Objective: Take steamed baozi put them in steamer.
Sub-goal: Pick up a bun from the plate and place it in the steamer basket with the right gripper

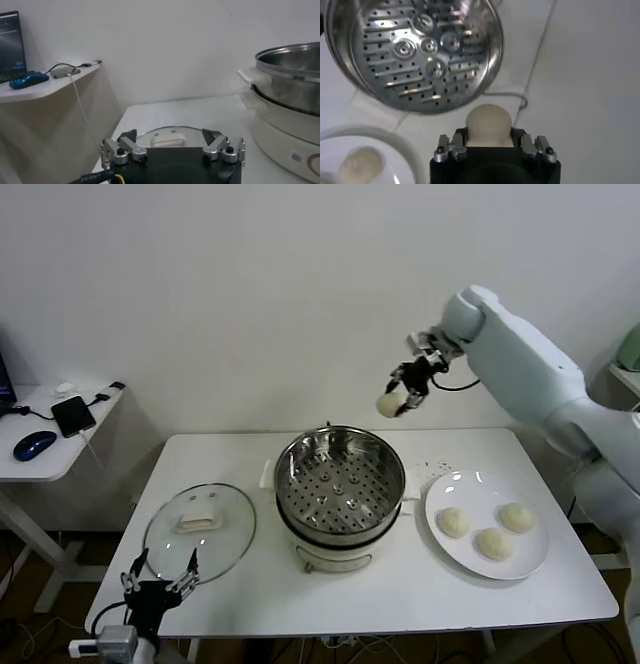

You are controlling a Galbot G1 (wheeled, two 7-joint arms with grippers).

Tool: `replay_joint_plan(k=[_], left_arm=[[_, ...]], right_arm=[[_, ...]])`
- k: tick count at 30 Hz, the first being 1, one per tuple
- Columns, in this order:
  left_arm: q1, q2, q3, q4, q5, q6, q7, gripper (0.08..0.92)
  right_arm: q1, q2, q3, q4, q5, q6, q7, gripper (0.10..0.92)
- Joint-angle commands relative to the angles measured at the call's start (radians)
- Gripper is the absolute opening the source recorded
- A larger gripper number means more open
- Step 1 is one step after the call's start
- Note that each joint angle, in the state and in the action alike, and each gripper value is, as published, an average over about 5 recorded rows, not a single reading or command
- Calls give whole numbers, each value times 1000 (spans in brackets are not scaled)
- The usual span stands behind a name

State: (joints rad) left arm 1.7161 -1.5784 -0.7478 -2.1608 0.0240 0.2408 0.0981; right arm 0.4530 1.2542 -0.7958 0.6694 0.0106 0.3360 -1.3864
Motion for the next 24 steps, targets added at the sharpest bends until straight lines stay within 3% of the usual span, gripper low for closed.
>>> replay_joint_plan(k=[1, 10, 18, 24], left_arm=[[2, -8, -1, 1, -3, 2, -3, 823], [2, -13, -6, -3, -6, 2, -4, 823], [-7, -15, -4, 8, -6, 2, -4, 823], [-15, -19, -4, 7, -6, -3, -11, 823]], right_arm=[[79, 118, -228, -3, 128, 331, 26, 585], [11, 159, -244, 26, -80, 533, 81, 585], [-46, 149, -201, 52, -271, 537, 107, 585], [-70, 148, -208, 45, -277, 537, 198, 585]])
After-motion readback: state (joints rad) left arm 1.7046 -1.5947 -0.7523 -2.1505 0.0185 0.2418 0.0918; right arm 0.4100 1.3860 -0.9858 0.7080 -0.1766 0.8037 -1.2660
